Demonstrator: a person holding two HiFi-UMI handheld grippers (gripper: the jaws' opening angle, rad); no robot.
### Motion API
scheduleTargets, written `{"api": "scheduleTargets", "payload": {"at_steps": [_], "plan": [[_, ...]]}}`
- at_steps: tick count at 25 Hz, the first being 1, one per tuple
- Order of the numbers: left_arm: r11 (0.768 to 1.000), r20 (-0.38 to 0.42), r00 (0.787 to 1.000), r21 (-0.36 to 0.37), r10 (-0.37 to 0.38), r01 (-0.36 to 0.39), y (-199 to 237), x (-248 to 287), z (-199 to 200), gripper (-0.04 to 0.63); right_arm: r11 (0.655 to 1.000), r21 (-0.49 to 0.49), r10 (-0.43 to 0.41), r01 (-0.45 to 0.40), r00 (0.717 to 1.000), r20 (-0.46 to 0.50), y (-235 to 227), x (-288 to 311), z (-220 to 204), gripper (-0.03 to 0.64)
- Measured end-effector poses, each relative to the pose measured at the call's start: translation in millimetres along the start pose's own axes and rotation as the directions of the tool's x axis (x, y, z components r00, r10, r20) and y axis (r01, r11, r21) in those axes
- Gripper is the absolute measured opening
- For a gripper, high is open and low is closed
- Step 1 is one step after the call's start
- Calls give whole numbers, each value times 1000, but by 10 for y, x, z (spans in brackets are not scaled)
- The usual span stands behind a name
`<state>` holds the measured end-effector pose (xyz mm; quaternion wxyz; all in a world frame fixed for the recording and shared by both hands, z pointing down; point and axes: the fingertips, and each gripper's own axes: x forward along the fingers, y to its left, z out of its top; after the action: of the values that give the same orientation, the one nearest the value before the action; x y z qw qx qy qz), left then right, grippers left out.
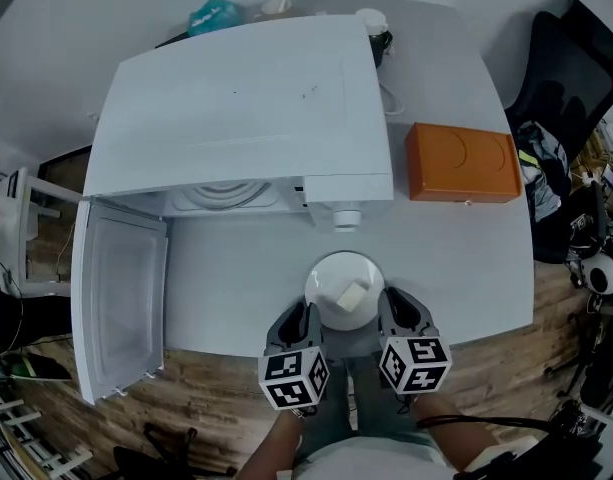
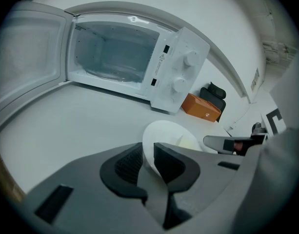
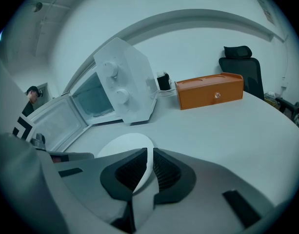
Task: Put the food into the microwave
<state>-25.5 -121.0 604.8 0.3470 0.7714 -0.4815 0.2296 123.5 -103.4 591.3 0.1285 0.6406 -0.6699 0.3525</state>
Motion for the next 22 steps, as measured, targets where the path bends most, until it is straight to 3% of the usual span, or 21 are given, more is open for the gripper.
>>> {"api": "scheduleTargets", "payload": {"at_steps": [22], "plan": [[999, -32, 999, -54, -5, 3, 45, 189, 8, 67, 1000, 0, -8, 8, 997, -75, -47, 196, -70, 23]]}}
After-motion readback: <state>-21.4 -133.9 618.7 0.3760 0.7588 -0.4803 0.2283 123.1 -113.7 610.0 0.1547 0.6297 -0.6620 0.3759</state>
